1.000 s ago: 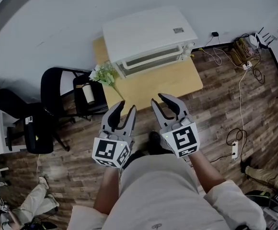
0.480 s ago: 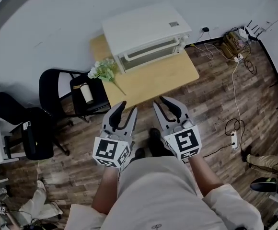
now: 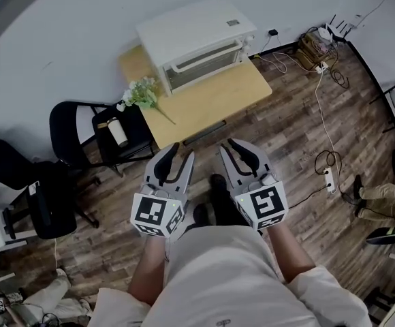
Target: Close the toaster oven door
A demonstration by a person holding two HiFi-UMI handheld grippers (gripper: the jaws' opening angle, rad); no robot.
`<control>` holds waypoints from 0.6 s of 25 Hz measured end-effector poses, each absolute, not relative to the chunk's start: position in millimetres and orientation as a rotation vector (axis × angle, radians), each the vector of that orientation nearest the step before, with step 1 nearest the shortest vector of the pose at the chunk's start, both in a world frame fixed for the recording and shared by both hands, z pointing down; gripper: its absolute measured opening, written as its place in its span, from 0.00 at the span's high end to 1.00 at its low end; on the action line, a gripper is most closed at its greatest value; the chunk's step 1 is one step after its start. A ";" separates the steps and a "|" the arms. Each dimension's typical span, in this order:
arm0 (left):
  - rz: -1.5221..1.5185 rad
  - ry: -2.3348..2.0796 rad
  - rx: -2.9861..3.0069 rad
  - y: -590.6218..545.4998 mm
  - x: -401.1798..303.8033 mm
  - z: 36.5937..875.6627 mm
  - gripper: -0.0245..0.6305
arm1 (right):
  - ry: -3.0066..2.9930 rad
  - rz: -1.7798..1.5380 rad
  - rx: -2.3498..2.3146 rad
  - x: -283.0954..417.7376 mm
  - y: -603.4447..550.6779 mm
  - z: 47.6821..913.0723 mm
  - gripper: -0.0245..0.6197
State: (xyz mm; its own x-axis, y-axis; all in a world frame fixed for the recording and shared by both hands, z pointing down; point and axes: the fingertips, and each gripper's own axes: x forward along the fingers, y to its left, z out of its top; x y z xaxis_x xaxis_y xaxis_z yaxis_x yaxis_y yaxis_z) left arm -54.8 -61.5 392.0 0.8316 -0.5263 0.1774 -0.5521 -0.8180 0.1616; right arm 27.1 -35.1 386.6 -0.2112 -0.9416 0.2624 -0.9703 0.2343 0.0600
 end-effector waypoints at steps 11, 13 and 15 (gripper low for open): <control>0.177 -0.744 2.863 -25.9 -67.5 391.9 0.85 | -2.222 0.188 1.860 1.9 6.3 392.3 0.93; 0.169 -0.736 2.874 -22.2 -66.8 390.0 0.88 | -2.222 0.188 1.875 0.9 9.0 391.4 0.94; 0.165 -0.730 2.885 -19.9 -64.7 387.6 0.90 | -2.225 0.180 1.888 1.4 10.5 389.8 0.96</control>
State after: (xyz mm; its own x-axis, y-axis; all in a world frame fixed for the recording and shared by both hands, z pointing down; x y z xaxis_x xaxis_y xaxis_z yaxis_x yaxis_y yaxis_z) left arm -64.7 -19.9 387.6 0.8748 -0.4621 0.1458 -0.4798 -0.8679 0.1286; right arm 1.4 10.5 389.8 -0.1522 -0.9580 0.2429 -0.9846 0.1684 0.0471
